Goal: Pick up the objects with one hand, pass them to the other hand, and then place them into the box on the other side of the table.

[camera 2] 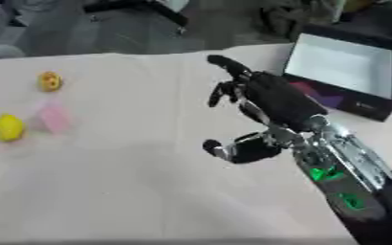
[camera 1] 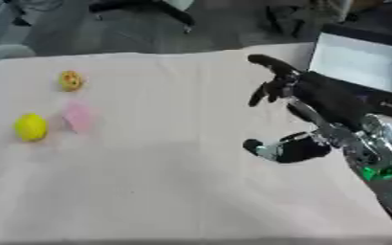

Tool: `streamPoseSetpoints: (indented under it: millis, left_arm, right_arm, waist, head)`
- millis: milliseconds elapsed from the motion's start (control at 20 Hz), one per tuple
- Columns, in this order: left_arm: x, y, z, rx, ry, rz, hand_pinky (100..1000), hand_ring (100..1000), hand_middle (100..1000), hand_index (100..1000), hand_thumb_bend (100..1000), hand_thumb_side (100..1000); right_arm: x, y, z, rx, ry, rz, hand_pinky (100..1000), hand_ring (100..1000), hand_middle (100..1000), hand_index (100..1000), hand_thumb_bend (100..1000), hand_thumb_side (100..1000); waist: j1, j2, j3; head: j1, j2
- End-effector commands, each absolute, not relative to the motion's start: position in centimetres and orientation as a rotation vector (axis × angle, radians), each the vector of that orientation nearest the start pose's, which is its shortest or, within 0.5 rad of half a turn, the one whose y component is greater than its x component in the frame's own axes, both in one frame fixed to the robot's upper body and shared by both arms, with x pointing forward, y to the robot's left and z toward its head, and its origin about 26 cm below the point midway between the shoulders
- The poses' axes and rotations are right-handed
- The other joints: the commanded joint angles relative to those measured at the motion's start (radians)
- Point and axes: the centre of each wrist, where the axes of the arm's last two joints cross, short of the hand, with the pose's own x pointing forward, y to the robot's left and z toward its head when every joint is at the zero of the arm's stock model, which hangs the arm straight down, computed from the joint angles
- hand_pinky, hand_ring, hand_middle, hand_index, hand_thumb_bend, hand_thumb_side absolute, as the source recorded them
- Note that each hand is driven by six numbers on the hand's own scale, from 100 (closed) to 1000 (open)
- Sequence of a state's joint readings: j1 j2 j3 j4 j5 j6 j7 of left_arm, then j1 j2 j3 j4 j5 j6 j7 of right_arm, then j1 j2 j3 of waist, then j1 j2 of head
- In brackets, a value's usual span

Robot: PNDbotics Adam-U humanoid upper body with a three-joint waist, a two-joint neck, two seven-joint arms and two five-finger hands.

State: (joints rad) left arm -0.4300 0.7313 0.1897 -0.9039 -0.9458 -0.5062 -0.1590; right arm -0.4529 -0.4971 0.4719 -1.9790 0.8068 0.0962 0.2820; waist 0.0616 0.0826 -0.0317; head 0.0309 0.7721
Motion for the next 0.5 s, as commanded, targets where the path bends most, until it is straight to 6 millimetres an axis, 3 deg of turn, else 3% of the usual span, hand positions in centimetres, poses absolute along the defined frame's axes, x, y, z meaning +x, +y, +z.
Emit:
streamPoseSetpoints:
  millis: [50, 500]
  left_arm:
    - [34.5, 53.3, 11.1, 1.065, -1.15, -1.323, 702, 644, 666, 847, 515, 131]
    - [36.1, 52.7, 9.6, 1.117, -1.146, -1.232, 700, 636, 657, 842, 505, 128]
  right_arm:
    - [28.9, -16.9, 19.9, -0.763, -1.966, 1.562, 581, 580, 1000, 638, 502, 309]
    - [28.9, -16.5, 19.9, -0.745, -1.989, 1.55, 575, 578, 1000, 636, 504, 313]
  waist:
    - [0.003, -0.008, -0.004]
    - [0.0, 0.007, -0.029]
  head:
    - [0.009, -0.002]
    - [0.03, -0.002]
